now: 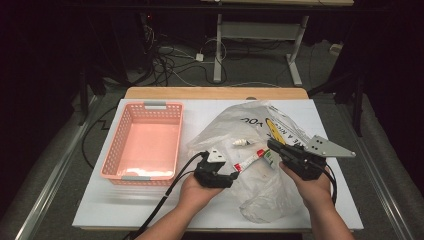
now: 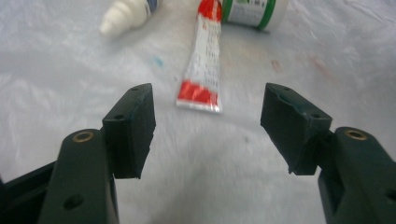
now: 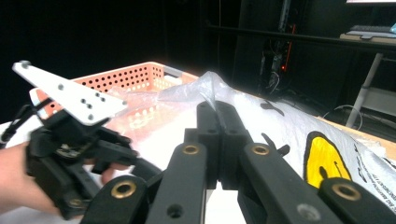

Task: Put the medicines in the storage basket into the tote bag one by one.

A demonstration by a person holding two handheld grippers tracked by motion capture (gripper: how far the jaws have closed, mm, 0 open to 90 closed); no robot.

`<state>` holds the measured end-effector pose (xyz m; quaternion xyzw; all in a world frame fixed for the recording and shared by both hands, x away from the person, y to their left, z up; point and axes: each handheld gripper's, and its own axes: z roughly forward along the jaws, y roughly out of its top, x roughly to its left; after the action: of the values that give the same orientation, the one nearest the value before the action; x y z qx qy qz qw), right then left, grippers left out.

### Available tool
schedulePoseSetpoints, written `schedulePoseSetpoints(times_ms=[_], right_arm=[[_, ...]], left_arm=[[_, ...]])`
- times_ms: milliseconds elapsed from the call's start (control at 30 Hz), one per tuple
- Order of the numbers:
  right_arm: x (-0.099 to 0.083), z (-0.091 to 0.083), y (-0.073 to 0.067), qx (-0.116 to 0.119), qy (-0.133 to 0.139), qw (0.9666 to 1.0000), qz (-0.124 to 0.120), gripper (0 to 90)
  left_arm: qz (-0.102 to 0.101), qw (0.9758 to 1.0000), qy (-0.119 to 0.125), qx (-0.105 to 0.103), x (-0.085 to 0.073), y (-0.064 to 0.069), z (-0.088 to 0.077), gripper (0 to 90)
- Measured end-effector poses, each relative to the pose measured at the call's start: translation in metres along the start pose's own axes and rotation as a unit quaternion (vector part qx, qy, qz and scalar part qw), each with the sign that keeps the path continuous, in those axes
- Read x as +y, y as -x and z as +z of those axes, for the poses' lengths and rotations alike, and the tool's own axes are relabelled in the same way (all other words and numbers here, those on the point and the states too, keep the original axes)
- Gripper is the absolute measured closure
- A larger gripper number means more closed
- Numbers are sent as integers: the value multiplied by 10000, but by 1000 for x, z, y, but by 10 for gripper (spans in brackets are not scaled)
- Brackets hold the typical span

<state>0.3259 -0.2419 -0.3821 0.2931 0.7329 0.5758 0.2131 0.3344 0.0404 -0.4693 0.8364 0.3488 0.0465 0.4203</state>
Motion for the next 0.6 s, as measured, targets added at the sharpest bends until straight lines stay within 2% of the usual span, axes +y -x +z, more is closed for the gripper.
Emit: schedulePoseSetpoints(times_ms=[200, 300, 433, 567, 600], right_arm=[[-2, 1, 1, -12, -31, 10000, 16, 900], [-1, 0, 0, -15, -26, 10000, 9, 900], [0, -1, 0, -25, -11, 10000, 0, 900], [0, -3, 0, -40, 19, 10000, -18, 900], [0, -3, 0, -46, 15, 10000, -12, 900]], left_arm=[[-75, 9999, 22, -110, -18, 1, -15, 325], [-23, 9998, 22, -171, -23, 1, -19, 320], [-6, 9999, -17, -146, -31, 1, -21, 238], [-79, 9999, -99, -71, -36, -2, -21, 108], [-120, 9998, -160, -49, -36, -3, -20, 52]])
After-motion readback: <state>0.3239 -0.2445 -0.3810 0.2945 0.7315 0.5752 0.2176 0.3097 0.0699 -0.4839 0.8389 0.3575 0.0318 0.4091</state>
